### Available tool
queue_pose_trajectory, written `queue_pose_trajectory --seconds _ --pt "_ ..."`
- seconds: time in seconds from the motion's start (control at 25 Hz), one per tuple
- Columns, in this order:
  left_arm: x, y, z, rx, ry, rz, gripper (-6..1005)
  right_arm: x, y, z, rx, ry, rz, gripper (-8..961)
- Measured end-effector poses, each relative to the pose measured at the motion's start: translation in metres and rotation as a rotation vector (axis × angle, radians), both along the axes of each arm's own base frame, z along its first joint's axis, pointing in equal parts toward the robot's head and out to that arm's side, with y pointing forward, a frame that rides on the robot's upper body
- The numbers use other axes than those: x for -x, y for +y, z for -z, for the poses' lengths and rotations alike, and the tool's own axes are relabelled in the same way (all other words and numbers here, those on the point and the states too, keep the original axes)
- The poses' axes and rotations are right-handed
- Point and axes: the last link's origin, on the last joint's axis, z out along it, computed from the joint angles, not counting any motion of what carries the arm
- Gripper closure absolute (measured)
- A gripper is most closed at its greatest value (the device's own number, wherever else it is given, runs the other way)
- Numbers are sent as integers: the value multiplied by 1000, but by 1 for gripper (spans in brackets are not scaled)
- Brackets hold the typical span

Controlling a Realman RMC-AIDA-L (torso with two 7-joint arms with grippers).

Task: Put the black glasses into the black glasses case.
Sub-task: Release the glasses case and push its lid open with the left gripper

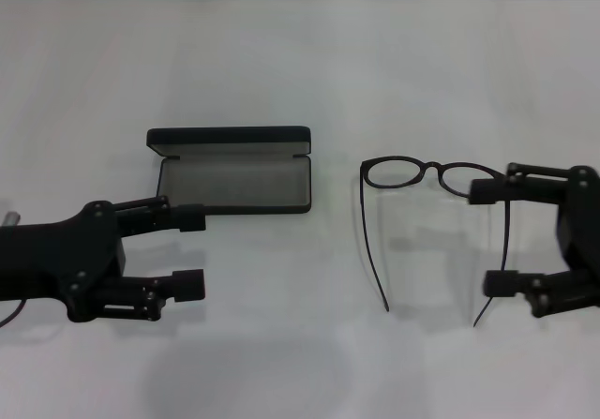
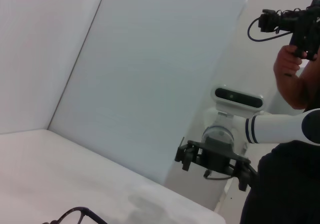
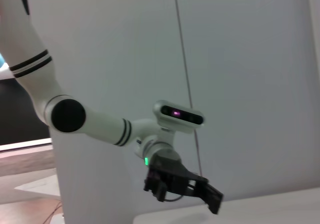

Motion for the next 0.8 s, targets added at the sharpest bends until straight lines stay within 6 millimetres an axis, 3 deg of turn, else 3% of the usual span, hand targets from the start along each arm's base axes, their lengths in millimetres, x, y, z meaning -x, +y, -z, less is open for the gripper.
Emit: queue_pose_trajectory --seconds 0.64,0.8 --pt "-1 3 -1 -49 -19 7 125 12 0 19 37 -12 -43 85" --pt "-3 13 -12 -98 -32 -16 125 9 -1 18 28 -6 -28 85"
